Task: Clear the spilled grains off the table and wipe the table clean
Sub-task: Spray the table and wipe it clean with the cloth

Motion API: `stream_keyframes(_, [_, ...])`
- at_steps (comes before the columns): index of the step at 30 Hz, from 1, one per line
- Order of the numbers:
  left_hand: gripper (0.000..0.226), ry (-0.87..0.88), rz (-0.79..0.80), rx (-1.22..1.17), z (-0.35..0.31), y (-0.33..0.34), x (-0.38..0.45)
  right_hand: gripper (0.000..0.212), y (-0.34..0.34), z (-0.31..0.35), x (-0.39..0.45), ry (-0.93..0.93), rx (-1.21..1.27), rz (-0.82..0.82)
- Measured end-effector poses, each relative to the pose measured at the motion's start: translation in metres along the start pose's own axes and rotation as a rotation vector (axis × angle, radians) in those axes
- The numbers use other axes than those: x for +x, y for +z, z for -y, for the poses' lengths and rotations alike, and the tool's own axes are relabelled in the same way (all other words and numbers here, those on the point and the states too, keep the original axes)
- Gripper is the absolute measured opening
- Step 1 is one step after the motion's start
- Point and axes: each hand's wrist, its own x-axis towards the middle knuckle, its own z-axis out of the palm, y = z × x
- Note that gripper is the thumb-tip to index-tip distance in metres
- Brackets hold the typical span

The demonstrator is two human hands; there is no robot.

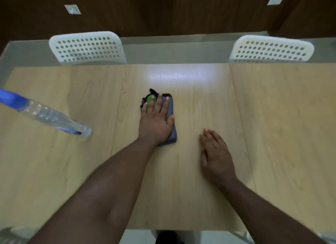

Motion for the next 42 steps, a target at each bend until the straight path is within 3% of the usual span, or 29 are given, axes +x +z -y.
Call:
stream_keyframes(5, [0.074,0.177,0.008,0.001,-0.047,0.016,-0.022,0.06,0.007,0.0,-0.001,0.013,0.013,-0.069])
stream_keyframes(9, [0.071,0.289,0.02,-0.028,-0.056,0.027,-0.102,0.06,0.004,0.001,-0.007,0.028,0.027,-0.064])
stream_keyframes(14, [0.072,0.046,-0.013,-0.044,-0.004,0.035,-0.193,0.055,-0.002,0.007,-0.01,0.038,0.029,-0.016])
stream_keyframes(19, [0.073,-0.107,-0.043,-0.02,-0.008,0.039,-0.185,0.055,-0.001,0.011,-0.01,0.036,-0.004,-0.016])
stream_keyframes(25, [0.074,0.02,-0.027,-0.01,-0.066,0.051,-0.22,0.056,0.0,0.011,-0.013,0.016,-0.014,-0.048])
stream_keyframes(30, [0.073,0.026,-0.025,-0.022,-0.053,0.055,-0.26,0.055,-0.005,0.011,-0.015,0.019,0.024,-0.037])
stream_keyframes(35, [0.073,-0.001,-0.028,-0.014,-0.042,0.052,-0.239,0.056,-0.005,0.013,-0.013,0.037,0.023,-0.026])
stream_keyframes(42, [0.074,-0.012,-0.012,-0.008,-0.046,0.039,-0.142,0.051,-0.003,0.007,-0.009,0.046,0.056,-0.048])
